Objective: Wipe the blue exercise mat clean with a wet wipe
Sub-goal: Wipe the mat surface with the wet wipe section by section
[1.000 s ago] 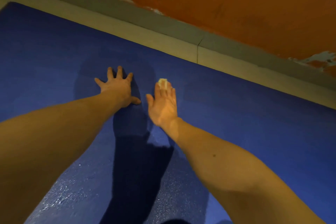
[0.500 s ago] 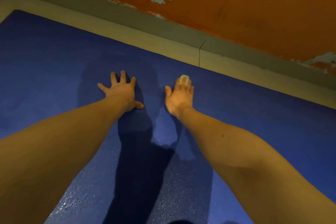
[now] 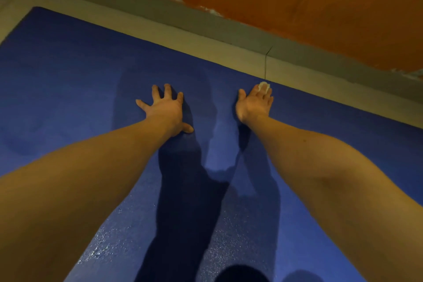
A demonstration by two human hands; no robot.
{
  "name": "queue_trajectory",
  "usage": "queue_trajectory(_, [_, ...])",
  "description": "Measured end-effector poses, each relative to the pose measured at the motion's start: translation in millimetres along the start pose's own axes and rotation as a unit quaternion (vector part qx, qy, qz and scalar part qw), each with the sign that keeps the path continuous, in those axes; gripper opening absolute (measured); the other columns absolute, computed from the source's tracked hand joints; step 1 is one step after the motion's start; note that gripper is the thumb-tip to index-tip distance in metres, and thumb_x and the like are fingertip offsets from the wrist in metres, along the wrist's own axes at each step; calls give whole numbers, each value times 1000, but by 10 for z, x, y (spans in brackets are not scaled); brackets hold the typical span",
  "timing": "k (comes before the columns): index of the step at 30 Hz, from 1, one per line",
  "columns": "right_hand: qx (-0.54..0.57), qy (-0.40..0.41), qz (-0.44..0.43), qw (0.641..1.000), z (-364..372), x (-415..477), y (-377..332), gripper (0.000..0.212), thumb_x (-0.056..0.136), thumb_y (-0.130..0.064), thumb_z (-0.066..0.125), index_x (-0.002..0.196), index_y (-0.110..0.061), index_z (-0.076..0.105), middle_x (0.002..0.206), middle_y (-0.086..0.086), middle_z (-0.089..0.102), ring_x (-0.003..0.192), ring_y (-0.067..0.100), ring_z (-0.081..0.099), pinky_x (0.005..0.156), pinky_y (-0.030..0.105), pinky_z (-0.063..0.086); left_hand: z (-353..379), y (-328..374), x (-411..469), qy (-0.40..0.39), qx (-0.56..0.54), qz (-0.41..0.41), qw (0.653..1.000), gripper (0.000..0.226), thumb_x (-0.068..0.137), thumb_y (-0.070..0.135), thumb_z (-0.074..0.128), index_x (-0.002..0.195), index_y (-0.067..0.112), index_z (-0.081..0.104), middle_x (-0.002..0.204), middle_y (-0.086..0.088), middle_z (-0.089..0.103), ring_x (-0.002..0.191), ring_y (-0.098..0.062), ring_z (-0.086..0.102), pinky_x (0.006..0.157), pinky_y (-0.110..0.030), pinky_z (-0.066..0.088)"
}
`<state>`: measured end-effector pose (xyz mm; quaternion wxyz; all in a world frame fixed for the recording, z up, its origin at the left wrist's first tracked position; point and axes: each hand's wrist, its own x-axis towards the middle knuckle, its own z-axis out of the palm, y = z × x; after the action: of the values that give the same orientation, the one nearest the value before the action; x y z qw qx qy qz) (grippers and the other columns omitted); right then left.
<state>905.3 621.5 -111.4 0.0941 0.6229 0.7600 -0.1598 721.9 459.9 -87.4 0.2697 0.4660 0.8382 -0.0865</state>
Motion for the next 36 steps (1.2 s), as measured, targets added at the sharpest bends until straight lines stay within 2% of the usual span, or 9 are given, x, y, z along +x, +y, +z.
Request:
queue_trajectory(8, [-24,1,-229,973,144,-21,-636,70,110,-46,24,162,-7,-2,171,9,-9,157,27,-11,128,43,-4,-1,9,-3,6,-8,-2,1000,119,72,71,73,160,33,4,165,-3,-12,150,-40,-14,108,-80,10])
queue_trajectory(10, [-34,12,-207,978,69,92,-414,70,109,-47,23,163,-8,1,171,8,-4,158,26,-6,128,44,-2,-5,6,-10,3,-8,2,1000,119,72,71,73,160,33,3,165,-3,-12,150,-41,-14,108,-81,10])
queue_trajectory(15, [-35,5,-8,999,-171,347,366,74,108,-52,14,161,-5,-6,170,13,-9,157,31,-10,127,48,-4,13,-7,-5,4,-6,5,1000,118,73,72,71,160,32,2,165,-4,-13,150,-41,-15,108,-81,9])
queue_trajectory(18, [-16,1,26,1000,-161,367,329,76,108,-51,14,160,-1,-7,169,17,-11,156,33,-13,127,48,-6,16,-16,4,3,-3,3,1000,118,73,73,70,160,32,1,165,-4,-14,150,-41,-16,108,-81,9])
queue_trajectory(21, [1,6,10,1000,-100,305,-78,75,108,-50,15,160,1,-3,169,18,-8,156,36,-11,127,48,-5,12,0,12,4,-1,4,1000,118,73,73,70,160,31,1,165,-4,-15,150,-41,-16,108,-81,9])
queue_trajectory(25, [-20,21,-131,991,34,101,-795,71,109,-47,22,160,1,10,169,18,7,156,37,3,127,49,7,18,-3,6,7,-1,1,1000,118,73,72,71,160,32,1,165,-4,-14,150,-40,-16,108,-80,9])
queue_trajectory(29, [-15,-25,-226,974,198,-128,-1187,72,110,-48,20,161,-4,-5,170,10,-13,156,27,-16,127,45,-7,24,2,12,6,-4,-3,1000,119,73,72,71,160,33,0,165,-2,-15,150,-39,-16,109,-80,9])
queue_trajectory(33, [-62,13,-210,976,78,32,-765,69,109,-48,16,162,-5,3,171,7,-3,157,25,-12,126,47,-10,26,-11,12,5,-4,-1,1000,120,72,73,71,160,33,-1,165,-3,-15,150,-39,-16,109,-80,8])
queue_trajectory(36, [-52,22,-128,990,-49,180,-195,70,109,-48,16,162,-4,4,171,12,0,157,26,-10,127,45,-7,29,-13,9,7,-3,4,1000,120,72,73,70,160,33,0,165,-4,-14,150,-40,-16,109,-80,9])
